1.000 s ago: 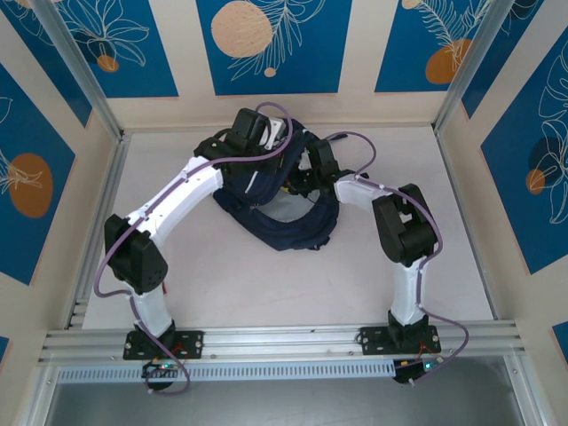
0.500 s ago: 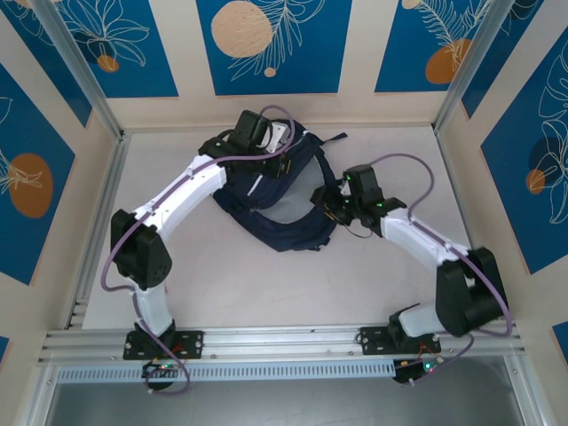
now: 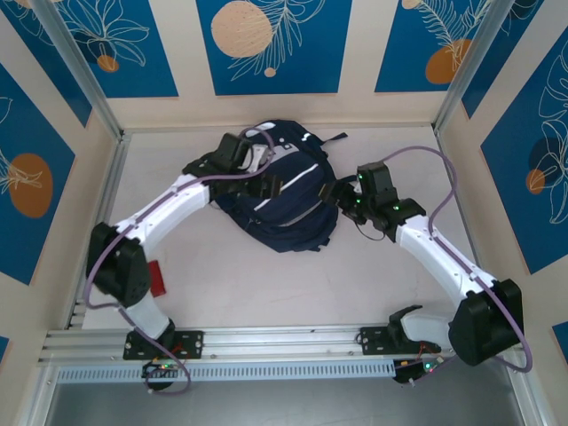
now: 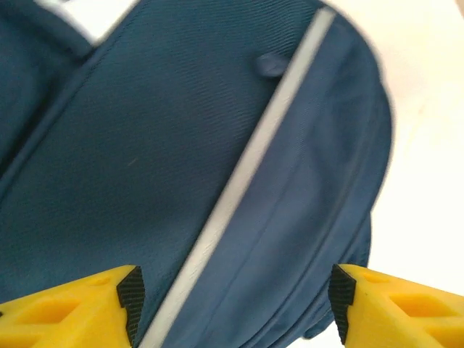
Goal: Pack the student bag
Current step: Close the student bag at the center of the table, then zip the student bag at the center of the table.
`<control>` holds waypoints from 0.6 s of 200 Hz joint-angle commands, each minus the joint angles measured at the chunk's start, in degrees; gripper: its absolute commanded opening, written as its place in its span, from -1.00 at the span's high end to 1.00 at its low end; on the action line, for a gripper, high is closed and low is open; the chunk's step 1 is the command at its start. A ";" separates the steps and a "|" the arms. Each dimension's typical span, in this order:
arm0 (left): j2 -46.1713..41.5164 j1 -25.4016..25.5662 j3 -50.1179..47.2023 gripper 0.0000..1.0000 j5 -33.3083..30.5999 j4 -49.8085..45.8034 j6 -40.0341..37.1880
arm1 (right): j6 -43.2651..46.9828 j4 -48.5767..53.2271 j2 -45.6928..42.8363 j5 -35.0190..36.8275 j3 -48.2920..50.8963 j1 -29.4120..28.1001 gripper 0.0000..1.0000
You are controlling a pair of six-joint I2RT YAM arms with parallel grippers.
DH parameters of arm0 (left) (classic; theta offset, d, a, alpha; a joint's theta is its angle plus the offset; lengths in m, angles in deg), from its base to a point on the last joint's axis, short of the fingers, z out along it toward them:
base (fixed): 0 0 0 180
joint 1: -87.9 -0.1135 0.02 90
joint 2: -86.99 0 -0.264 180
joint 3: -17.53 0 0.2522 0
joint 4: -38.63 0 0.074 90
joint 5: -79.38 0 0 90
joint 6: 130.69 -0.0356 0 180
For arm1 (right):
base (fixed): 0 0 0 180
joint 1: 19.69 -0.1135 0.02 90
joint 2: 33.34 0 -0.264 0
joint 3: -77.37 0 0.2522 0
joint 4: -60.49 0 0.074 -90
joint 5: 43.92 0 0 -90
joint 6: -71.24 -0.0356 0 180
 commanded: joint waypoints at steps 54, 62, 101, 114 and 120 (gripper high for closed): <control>-15.09 -5.52 -29.33 -0.41 1.87 15.21 1.46 | -0.36 2.59 14.02 -3.13 -12.88 -9.15 -0.51; -14.90 -5.50 -30.86 -0.37 3.07 17.35 0.46 | -0.85 2.57 15.08 -3.68 -13.78 -9.57 -0.51; -11.55 -5.52 -32.64 0.11 5.37 22.29 -5.91 | -1.62 2.81 18.15 -5.43 -16.31 -10.30 -0.48; -10.43 -5.52 -32.42 0.27 5.23 22.80 -7.48 | -1.84 3.07 18.32 -5.39 -16.58 -10.53 -0.48; -10.01 -5.54 -32.43 0.29 5.53 23.11 -8.23 | -1.85 3.16 18.40 -5.43 -16.69 -10.63 -0.48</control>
